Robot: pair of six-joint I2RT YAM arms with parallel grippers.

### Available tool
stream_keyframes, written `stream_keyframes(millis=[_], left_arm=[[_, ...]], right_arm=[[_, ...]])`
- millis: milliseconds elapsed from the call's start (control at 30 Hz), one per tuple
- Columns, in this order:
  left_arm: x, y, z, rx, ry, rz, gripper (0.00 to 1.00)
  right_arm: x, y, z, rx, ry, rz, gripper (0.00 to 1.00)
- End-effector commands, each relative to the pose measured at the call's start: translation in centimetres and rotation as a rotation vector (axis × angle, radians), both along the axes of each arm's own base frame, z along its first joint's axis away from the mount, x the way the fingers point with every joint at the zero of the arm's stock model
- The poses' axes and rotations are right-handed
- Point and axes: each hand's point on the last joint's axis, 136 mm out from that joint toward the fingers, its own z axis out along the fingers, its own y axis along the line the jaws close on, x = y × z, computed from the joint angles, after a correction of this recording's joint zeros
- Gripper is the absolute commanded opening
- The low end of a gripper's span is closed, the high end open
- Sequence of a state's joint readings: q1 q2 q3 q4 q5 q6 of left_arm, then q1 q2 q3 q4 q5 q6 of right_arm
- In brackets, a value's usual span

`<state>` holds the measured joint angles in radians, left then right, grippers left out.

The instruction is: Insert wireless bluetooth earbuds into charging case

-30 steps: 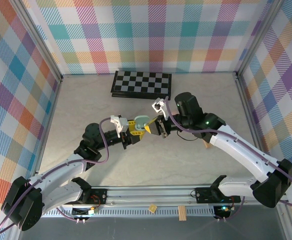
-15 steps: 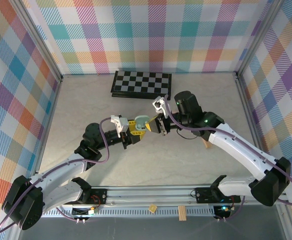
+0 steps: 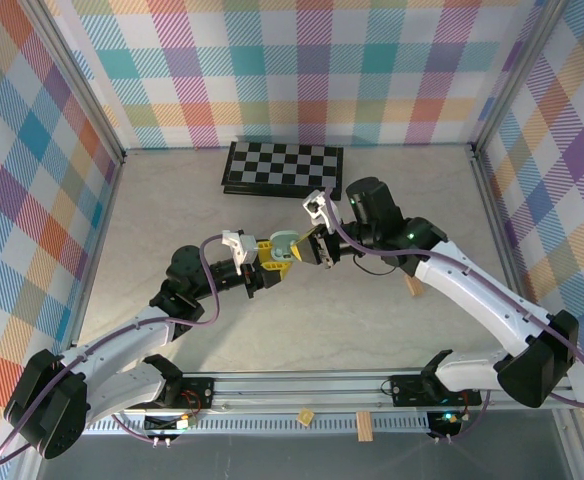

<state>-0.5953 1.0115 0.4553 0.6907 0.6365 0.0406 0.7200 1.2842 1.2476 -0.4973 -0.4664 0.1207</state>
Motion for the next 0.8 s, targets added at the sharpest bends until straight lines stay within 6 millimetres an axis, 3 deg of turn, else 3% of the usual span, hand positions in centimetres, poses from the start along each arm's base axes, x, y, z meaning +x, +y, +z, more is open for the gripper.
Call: stream_keyframes(millis=[0,167,767], left_arm=[[-0.5,-0.4,2.4,-0.048,-0.07,-0.031,0.29],[-0.3,-0.5,2.4,-0.047,-0.072,-0.033,0.29],[-0.3,-0.6,2.4,-0.046,-0.076,-0.036,0.29]], right_arm=[[0.0,-0.2,0.8,-0.024,-0.041,0.018,0.17],[-0.7,-0.3,0.9,-0.037,-0.03,0.06,0.17],[-0.2,0.2,-1.1,-0.097,0.011,0.082,0.18]])
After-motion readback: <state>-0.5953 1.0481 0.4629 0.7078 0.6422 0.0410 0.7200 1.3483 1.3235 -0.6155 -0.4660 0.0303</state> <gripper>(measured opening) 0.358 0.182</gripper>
